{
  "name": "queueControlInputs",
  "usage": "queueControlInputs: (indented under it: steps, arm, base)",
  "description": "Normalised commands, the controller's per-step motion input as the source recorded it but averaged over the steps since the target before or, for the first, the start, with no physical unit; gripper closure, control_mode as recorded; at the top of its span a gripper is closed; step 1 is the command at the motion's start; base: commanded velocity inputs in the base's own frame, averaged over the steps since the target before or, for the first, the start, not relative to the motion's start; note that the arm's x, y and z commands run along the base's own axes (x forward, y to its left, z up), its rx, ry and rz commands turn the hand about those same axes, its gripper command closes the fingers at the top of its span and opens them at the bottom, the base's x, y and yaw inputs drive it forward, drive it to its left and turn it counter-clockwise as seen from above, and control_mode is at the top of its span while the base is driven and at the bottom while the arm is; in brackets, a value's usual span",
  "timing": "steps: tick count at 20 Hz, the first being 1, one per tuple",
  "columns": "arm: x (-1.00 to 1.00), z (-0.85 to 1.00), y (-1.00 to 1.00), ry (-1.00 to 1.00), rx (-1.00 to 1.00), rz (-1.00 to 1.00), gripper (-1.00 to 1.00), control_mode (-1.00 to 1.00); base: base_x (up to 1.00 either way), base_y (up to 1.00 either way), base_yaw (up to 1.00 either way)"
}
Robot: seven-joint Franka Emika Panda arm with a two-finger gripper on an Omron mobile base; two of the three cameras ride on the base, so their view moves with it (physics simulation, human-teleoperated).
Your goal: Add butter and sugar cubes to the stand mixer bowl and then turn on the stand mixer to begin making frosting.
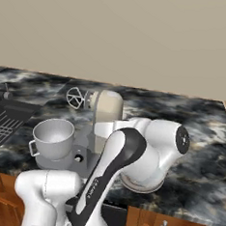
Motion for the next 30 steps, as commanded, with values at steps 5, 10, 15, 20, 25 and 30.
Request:
queueControlInputs:
  steps: [5, 10, 15, 20, 25, 30]
  arm:
    - [0.76, -0.20, -0.33, -0.17, 0.00, 0.30, -1.00, -1.00]
    - [0.60, -0.31, -0.05, -0.23, 0.00, 0.33, -1.00, -1.00]
    - [0.12, -0.19, 0.15, -0.24, -0.01, 0.24, -1.00, -1.00]
    - [-0.05, -0.10, 0.65, -0.22, -0.08, 0.18, -1.00, -1.00]
    - [0.00, -0.16, 0.97, -0.13, -0.18, 0.12, -1.00, -1.00]
    - [0.00, -0.46, 0.99, -0.01, -0.27, 0.07, -1.00, -1.00]
  base:
    - [0.00, 0.00, 0.00]
    - [0.00, 0.00, 0.00]
    - [0.00, 0.00, 0.00]
    - [0.00, 0.00, 0.00]
    - [0.00, 0.00, 0.00]
    - [0.00, 0.00, 0.00]
